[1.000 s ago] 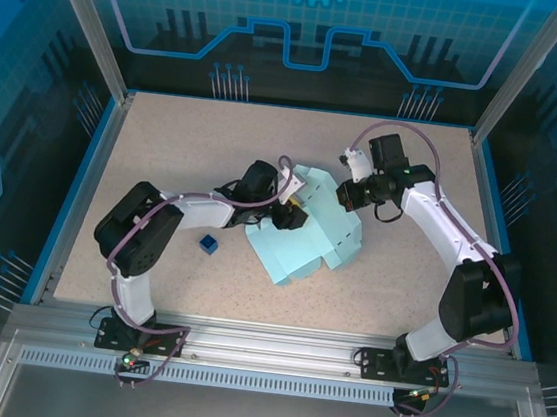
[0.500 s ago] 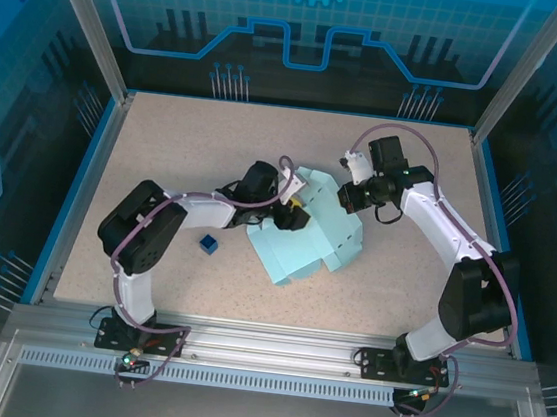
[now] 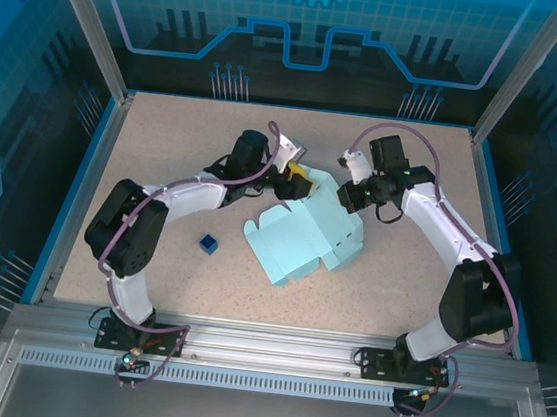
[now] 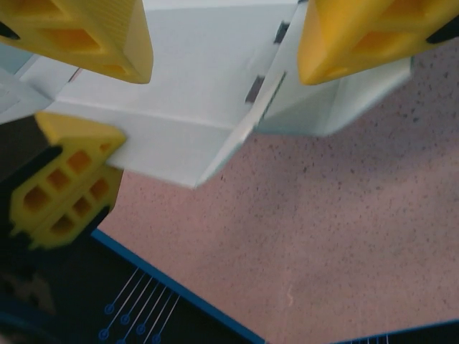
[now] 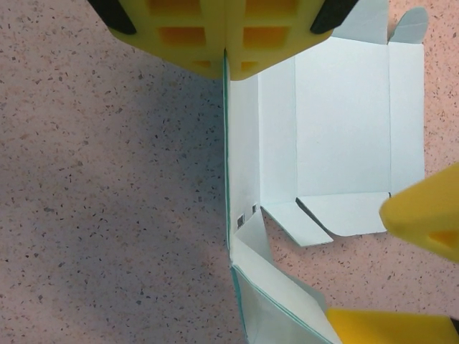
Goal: Fold the paper box
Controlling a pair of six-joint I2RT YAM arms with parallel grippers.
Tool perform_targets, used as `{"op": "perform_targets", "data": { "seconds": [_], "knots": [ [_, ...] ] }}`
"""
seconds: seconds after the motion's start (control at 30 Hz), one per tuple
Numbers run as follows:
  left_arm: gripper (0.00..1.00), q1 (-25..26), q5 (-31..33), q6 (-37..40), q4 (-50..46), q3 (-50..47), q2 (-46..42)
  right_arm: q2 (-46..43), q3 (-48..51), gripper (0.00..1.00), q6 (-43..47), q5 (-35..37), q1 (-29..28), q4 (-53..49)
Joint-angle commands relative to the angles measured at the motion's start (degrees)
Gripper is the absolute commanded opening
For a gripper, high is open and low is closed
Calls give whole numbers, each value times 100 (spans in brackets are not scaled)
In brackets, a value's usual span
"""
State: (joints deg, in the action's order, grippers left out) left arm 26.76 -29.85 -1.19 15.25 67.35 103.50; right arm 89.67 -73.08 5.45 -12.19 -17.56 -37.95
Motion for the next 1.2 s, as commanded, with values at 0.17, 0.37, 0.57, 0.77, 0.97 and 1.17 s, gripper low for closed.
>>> {"op": "perform_targets", "data": {
  "seconds": [0.17, 0.37, 0.57, 0.77, 0.97, 1.17],
  "knots": [
    [56, -38, -656, -378, -88, 652, 346, -134, -57, 0, 56, -190, 36, 51],
    [46, 7, -1198, -587, 101, 553, 333, -108, -162, 0, -68, -134, 33, 51],
    [41, 129, -1295, -498, 12, 425, 293, -65, -248, 0, -106, -145, 39, 67],
    [42, 231, -1295, -461, -14, 410, 355, -54, -250, 0, 2, -162, 25, 100],
    [45, 202, -1162, -319, -127, 392, 296, -159, -200, 0, 191, -82, 16, 79],
    [51, 48, -941, -218, -173, 183, -4, -288, -121, 0, 459, 225, 10, 13]
  ]
}}
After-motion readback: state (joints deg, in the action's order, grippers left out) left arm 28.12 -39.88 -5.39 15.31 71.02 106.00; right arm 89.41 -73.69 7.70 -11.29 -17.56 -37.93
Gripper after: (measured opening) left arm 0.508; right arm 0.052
